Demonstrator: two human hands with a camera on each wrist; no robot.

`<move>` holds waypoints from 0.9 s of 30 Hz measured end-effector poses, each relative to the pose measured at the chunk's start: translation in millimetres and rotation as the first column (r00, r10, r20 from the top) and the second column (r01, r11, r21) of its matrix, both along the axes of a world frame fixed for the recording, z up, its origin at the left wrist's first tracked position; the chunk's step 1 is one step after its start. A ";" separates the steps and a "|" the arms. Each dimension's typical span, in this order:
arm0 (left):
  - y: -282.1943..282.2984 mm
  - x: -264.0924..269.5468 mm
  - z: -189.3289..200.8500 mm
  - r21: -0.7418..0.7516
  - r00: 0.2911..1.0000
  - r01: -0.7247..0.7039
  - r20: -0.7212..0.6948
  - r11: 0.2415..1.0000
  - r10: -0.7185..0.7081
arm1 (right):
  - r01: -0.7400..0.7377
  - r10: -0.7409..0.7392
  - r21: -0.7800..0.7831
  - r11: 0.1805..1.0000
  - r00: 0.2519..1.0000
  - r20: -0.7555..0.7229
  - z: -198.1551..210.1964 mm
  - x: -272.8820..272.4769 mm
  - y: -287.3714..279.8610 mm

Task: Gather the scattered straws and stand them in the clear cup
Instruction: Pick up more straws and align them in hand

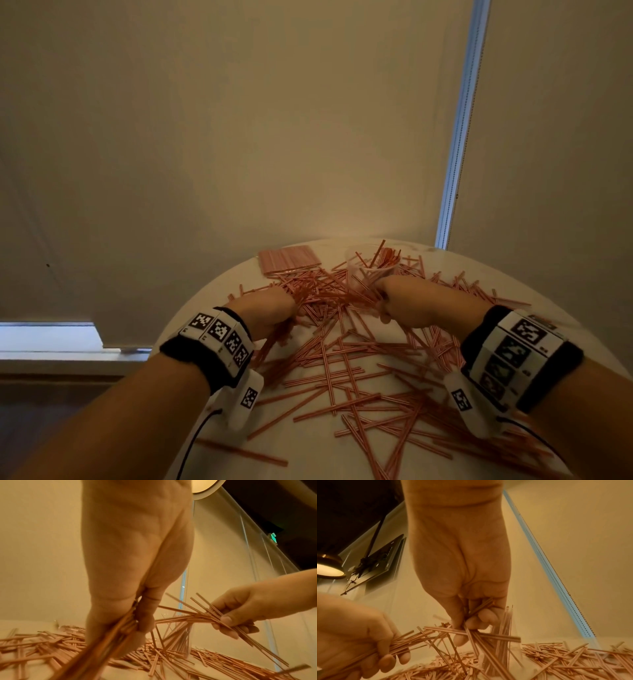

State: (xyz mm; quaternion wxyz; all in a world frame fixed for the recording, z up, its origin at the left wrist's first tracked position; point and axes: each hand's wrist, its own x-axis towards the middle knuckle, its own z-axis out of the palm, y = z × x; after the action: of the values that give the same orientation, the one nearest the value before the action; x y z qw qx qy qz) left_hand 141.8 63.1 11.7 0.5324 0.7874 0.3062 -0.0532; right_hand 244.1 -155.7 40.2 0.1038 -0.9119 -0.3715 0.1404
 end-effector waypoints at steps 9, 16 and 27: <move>-14.0 11.1 2.5 -0.187 0.977 -0.103 0.163 0.977 0.134 | 0.082 -0.094 0.238 0.968 0.995 0.038 17.1 -0.7 -0.6; -46.3 16.3 9.3 -0.185 0.929 0.097 0.370 0.978 -0.022 | 0.187 -0.139 0.514 0.837 0.982 -0.131 18.6 -14.2 12.6; -58.1 34.2 2.0 -0.003 0.852 -0.141 0.510 0.990 0.122 | 0.089 0.019 0.538 0.838 0.981 -0.191 -2.5 -38.2 35.8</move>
State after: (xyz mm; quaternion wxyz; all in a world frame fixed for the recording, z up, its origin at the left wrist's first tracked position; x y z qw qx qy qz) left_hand 176.1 5.1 13.7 0.5829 0.7598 0.2089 0.1982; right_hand 205.9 -119.9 37.7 0.3958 -0.8340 -0.3676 0.1127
